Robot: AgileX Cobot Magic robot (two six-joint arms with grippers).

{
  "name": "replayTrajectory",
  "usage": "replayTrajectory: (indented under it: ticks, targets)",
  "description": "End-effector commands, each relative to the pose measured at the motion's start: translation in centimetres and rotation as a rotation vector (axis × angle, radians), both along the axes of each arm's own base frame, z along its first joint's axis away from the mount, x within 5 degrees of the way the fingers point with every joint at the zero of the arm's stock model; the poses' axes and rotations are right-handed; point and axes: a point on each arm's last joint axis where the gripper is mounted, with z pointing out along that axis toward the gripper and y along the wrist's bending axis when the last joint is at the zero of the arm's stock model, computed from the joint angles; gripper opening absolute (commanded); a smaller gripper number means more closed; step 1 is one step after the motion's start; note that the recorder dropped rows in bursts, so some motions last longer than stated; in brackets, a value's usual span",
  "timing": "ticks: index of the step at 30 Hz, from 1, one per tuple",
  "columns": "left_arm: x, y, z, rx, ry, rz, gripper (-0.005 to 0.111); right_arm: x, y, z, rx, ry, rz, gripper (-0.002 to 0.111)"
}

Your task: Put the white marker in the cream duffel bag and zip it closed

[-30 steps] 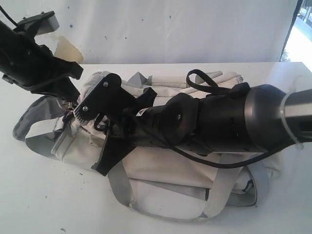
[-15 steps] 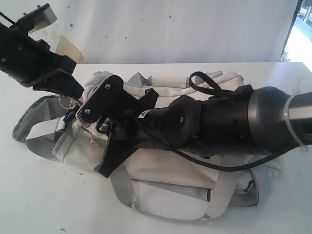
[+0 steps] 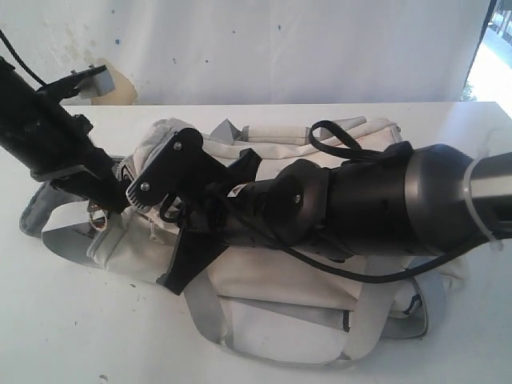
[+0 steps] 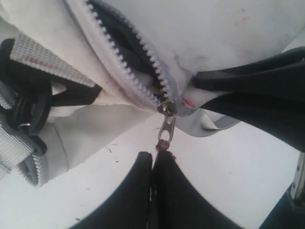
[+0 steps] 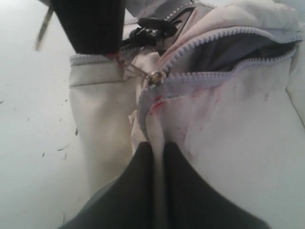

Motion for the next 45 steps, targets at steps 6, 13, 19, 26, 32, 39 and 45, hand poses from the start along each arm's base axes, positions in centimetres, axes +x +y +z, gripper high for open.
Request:
replayTrajectory:
  ticks: [6, 13, 19, 26, 32, 39, 45]
  targets:
    - [-0.1, 0.4, 0.0, 0.025, -0.015, -0.061, 0.0, 0.2, -0.3, -0.3, -0.006, -0.017, -0.021, 0.0]
    - [-0.1, 1.4, -0.5, 0.182, 0.018, 0.006, 0.0, 0.2, -0.3, -0.2, -0.005, -0.022, -0.024, 0.0]
    - [1.2, 2.1, 1.5, 0.272, -0.064, 0.066, 0.0, 0.2, -0.3, -0.3, -0.007, -0.023, -0.023, 0.0]
    - [1.2, 1.0, 2.3, 0.216, -0.082, 0.044, 0.0, 0.3, -0.4, -0.2, -0.005, -0.031, -0.03, 0.0]
    - [0.8, -0.6, 2.6, 0.108, -0.08, -0.003, 0.0, -0.3, -0.2, -0.7, -0.022, 0.031, 0.015, 0.0]
    - [0.8, -0.7, 2.7, 0.085, -0.072, 0.006, 0.0, -0.3, -0.2, -0.7, -0.015, 0.047, 0.009, 0.015]
    - [1.1, -1.1, 2.9, 0.037, -0.092, 0.035, 0.0, -0.4, -0.3, -0.3, 0.048, 0.099, -0.052, 0.054]
